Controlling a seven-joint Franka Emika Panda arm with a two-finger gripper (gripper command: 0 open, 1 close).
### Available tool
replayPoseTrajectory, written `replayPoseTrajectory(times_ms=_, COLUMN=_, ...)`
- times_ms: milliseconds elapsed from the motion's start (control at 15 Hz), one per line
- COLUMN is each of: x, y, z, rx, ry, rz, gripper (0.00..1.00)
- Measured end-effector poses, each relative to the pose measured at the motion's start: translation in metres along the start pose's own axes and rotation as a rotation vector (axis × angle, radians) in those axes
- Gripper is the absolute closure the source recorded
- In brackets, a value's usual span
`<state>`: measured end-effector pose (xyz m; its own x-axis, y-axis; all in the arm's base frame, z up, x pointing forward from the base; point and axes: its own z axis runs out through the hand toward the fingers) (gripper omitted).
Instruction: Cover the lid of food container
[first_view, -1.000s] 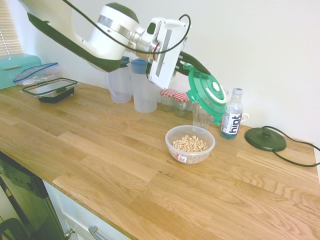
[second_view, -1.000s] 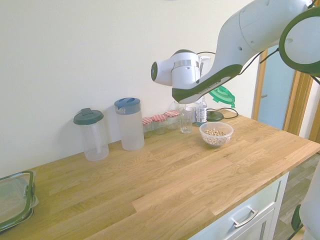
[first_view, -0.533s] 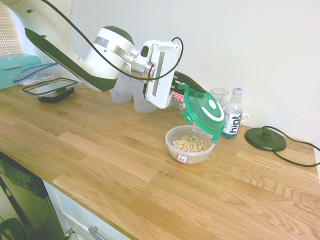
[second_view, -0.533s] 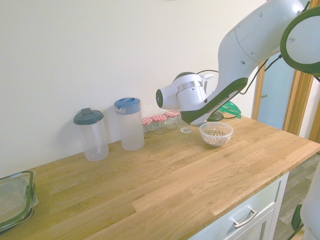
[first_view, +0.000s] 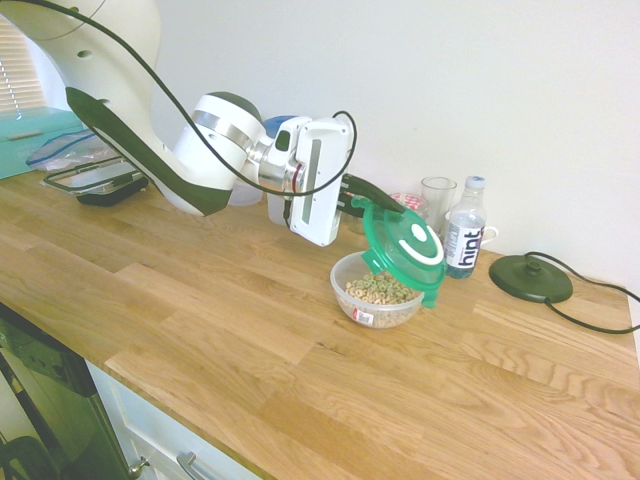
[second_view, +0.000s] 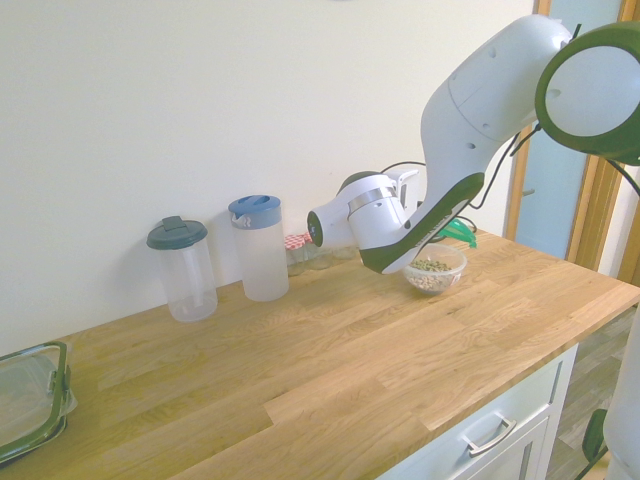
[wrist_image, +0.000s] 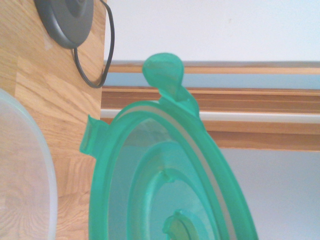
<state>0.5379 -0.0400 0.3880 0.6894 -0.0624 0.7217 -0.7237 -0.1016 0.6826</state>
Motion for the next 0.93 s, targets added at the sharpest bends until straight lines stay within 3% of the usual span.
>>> replayPoseTrajectory(times_ms=933, x=-0.024, y=-0.018, z=-0.012, rx=-0.057, ry=0.010, rz=-0.038, gripper=1.00)
